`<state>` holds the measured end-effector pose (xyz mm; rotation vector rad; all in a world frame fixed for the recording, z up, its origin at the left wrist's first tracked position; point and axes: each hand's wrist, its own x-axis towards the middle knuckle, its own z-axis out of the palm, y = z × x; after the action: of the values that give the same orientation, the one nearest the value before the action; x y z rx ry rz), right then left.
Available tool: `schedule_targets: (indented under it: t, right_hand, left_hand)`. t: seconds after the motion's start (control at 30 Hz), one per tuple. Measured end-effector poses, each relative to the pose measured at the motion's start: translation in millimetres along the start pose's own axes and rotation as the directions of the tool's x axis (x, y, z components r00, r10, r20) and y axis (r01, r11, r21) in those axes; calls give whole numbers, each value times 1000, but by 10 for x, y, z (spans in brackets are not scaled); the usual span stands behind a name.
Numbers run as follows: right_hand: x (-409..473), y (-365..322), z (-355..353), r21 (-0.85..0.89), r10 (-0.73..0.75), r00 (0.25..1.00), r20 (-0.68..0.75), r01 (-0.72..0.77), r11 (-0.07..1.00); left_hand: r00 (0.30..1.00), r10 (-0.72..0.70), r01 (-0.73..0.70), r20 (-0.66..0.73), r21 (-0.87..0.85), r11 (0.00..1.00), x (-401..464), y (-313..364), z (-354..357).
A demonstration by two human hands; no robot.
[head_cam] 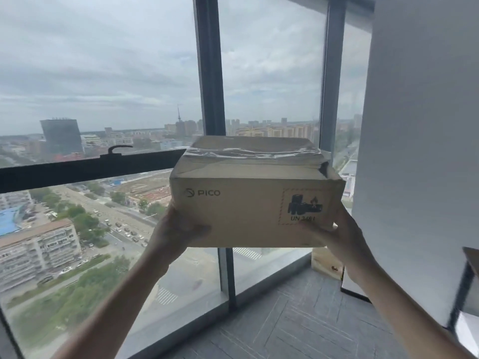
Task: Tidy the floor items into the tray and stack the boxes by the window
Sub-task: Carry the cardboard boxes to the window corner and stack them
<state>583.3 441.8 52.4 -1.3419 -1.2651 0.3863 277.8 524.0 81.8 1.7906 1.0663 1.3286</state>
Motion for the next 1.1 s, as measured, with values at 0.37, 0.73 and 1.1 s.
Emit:
schedule_targets:
  t: [0.37, 0.73, 1.1]
  right_hand:
    - [2241, 741, 338, -148, 51, 966, -254, -91, 985]
    - [3817, 1848, 279, -184, 138, 923, -360, -215, 959]
    - [5975, 3591, -488, -106, 207, 889, -407, -271, 957]
  left_hand:
    - [972, 98, -43, 214, -247, 968, 2770, -924, 959]
    - [933, 90, 13, 349, -281, 960, 4674, -1872, 2194]
    - [905, 71, 25, 418, -221, 975, 6787, -2366, 4374]
